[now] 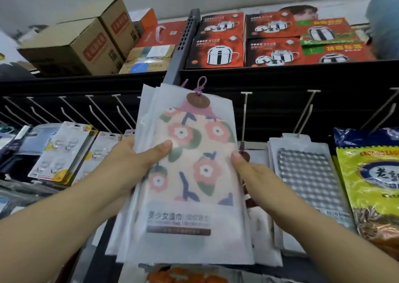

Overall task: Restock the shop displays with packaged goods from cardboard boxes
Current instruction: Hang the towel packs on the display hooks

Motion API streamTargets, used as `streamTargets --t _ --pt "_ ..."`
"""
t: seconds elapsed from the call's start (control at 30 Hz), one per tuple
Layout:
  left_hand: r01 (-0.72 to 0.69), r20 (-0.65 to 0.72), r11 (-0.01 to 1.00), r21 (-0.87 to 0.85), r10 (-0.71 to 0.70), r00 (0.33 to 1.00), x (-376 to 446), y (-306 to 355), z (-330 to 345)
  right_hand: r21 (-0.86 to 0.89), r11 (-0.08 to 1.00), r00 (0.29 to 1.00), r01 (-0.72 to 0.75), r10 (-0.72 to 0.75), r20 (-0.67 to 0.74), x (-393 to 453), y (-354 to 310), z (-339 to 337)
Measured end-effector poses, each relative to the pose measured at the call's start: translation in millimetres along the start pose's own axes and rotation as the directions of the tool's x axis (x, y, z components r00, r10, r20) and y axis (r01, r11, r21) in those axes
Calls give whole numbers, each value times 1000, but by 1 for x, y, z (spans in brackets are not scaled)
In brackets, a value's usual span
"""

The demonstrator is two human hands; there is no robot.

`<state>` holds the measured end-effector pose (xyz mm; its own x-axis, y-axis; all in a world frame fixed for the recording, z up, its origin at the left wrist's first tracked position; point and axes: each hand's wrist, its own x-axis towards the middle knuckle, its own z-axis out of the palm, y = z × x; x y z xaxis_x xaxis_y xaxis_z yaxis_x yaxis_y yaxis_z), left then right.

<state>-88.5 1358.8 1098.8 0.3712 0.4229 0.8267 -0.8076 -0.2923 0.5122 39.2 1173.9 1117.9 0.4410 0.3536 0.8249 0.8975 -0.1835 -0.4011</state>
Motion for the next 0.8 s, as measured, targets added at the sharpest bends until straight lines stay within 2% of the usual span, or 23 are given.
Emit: streamTargets --t 0.13,0.27,0.37,0.47,0.6,0.8 --pt "-3 55 998 -64 6 998 9 5 20 309 951 999 6 -18 34 -2 -6 2" --pt "49 123 998 -50 -42 992 19 3 21 503 864 998 -27 49 -30 -1 0 0" --pt "35 93 999 -19 -33 995 25 -2 19 612 789 993 -49 107 -58 3 7 -2" --pt "-29 6 1000 3 29 1000 29 -7 21 621 779 985 -84 157 -64 11 15 -8" --pt "-233 -111 935 266 270 956 37 2 12 587 801 976 -114 200 -83 11 31 -30" --pt "-209 -81 952 225 232 969 43 6 -6 527 836 984 -152 181 -3 6 48 -45"
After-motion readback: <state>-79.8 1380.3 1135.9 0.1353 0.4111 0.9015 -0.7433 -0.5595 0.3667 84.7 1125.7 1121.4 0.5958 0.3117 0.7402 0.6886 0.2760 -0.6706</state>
